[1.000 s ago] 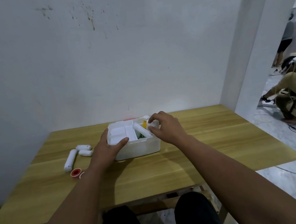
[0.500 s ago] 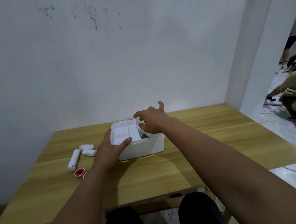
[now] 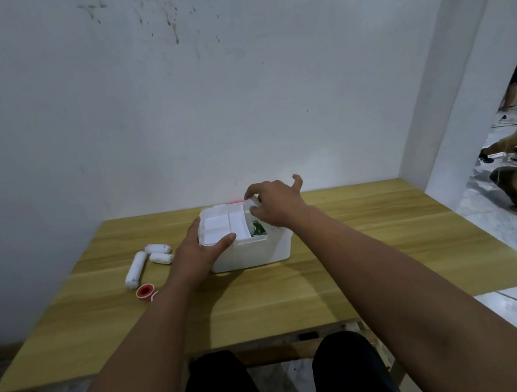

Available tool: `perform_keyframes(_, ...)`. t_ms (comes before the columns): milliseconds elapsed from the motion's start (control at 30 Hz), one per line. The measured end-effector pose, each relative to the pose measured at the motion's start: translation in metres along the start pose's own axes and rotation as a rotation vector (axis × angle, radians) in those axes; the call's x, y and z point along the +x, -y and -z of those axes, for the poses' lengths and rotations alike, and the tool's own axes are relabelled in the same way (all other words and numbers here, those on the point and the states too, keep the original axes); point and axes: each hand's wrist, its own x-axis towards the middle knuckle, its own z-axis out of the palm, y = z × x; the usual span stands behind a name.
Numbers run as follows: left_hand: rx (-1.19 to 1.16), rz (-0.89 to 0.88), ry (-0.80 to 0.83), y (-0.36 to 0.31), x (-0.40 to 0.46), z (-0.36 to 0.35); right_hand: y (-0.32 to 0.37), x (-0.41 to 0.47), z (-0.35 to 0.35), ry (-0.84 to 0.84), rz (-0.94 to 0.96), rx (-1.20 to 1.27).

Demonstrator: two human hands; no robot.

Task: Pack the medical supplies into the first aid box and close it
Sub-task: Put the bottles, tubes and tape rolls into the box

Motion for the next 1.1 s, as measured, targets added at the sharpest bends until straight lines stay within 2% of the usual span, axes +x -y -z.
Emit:
perform_keyframes(167, 0.013, 0.009, 0.002, 0.001, 0.001, 0.0, -0.026, -0.017, -0.002, -0.139, -0.037, 0.128)
perform_keyframes(467, 0.01, 0.015, 0.013, 0.002, 0.002, 0.0, -0.046, -0.041, -0.016, -0.293, 0.002, 0.18)
perform_keyframes(733, 0.013, 0.034, 0.011, 0.002, 0.001, 0.0, -0.052, -0.051, -0.029, -0.243, 0.018, 0.15)
perform_keyframes(900, 0.007, 0.028, 0.016, 0.003, 0.001, 0.001, -0.055, -0.054, -0.038, -0.347, 0.037, 0.242)
perform_keyframes(1100, -0.001, 0.008, 0.01, 0.0, -0.001, 0.0, -0.055, -0.055, -0.047, -0.448, 0.005, 0.234)
